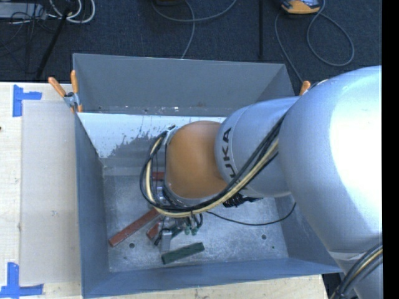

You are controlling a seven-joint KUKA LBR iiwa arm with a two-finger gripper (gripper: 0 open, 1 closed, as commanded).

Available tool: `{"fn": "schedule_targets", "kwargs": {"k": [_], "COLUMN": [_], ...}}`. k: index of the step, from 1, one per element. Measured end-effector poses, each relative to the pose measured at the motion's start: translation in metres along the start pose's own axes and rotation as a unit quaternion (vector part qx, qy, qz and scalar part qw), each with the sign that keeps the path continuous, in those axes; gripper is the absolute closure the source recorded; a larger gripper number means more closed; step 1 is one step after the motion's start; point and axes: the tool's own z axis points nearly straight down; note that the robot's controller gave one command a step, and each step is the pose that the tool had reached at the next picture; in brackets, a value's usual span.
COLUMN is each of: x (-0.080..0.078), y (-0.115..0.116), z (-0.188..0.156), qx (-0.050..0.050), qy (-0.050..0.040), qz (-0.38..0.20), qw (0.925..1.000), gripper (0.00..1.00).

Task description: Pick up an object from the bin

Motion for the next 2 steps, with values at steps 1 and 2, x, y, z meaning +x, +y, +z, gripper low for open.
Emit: {"fn": "schedule_targets", "kwargs": {"k": [1,2], "x": [-0.0056,-0.0051], "y": [0.0010,0.0001], "z": [-0.0067,-0.0047], "qx": [-0.002,-0.001], "qy": [-0.0062,-0.0061], "qz": [0.001,0.002], "qw": [1.0000,1.0000], "gripper": [1.00,0.00]}}
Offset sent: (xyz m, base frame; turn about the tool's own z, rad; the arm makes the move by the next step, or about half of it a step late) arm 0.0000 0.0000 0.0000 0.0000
